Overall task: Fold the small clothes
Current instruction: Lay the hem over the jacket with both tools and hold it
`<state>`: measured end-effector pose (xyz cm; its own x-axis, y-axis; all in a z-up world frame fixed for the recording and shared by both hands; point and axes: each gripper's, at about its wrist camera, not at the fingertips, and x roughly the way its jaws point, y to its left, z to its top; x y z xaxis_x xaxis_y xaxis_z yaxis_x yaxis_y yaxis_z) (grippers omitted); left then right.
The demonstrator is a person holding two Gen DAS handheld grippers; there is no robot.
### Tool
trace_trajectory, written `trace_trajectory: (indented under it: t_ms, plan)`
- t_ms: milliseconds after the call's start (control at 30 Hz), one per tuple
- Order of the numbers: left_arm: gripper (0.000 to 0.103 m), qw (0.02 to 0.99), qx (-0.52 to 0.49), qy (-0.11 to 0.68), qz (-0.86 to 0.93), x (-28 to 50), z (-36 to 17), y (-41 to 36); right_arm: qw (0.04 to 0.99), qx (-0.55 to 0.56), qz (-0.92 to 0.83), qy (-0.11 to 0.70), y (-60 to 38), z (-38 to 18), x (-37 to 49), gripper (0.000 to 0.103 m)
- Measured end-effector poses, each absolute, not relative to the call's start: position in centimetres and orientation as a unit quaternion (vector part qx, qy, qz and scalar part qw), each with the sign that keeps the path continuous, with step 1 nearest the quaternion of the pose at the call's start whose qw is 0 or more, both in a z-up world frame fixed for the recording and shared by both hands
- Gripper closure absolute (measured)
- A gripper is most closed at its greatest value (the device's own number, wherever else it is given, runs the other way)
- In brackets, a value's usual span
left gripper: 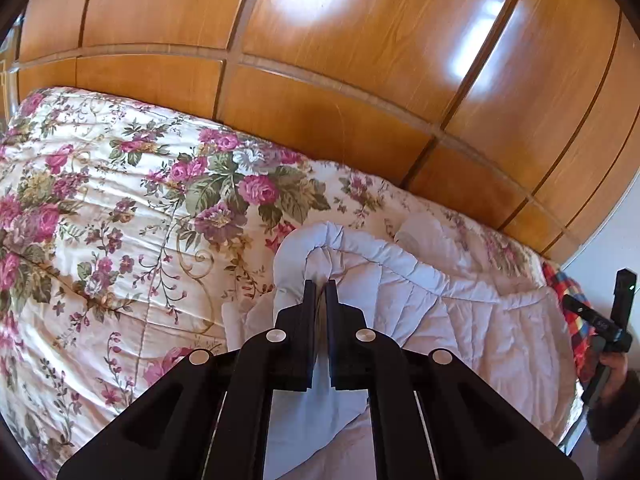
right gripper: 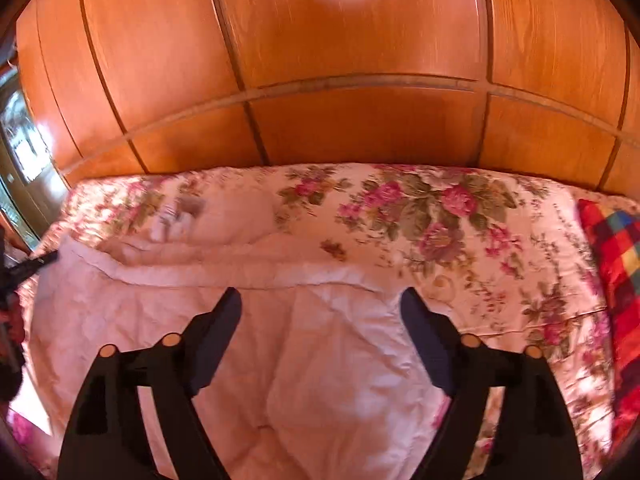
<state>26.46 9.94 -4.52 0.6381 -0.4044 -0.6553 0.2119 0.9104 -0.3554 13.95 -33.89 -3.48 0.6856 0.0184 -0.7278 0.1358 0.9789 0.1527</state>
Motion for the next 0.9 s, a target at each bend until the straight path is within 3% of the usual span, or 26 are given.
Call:
trace_trajectory:
  t_ms: [100,133,200,233,300,433,600,900]
  plan:
    - [0.099,0.902,-0.129,0.375,-0.172,25.9,-4.4,10.3,0.897,0.129,-0.048,0.420,-35.5,-5.5,14.4,0.028]
    - [0.099,0.903,-0.127,0.374,-0.173,25.8,-4.5,10.3,0.895,0.138,-0.043,0.422,-35.7,-5.8,14.4,0.043]
    - [0.099,0.902,-0.124,0.375,-0.175,25.9,-4.7,10.0,0.892,0.140,-0.041,0.428,-35.7,-6.0,14.5,0.063]
    - [0.099,0.901,-0.123,0.376,-0.176,25.9,-4.7,9.9,0.895,0.126,-0.039,0.426,-35.4,-5.9,14.5,0.085]
    - [0.100,0.902,-0.125,0.374,-0.177,25.9,-4.7,9.8,0.901,0.084,-0.040,0.424,-34.3,-5.4,14.3,0.093]
    - [0.101,0.907,-0.133,0.361,-0.172,25.7,-4.1,10.0,0.916,0.053,-0.059,0.393,-33.5,-3.9,13.7,0.095]
    - [0.101,0.921,-0.151,0.324,-0.154,25.8,-2.7,10.2,0.932,0.098,-0.094,0.337,-34.8,-1.9,14.2,0.095]
    - [0.102,0.934,-0.097,0.334,-0.078,29.3,-5.8,7.3,0.915,0.093,-0.146,0.364,-34.8,-7.1,17.8,0.095]
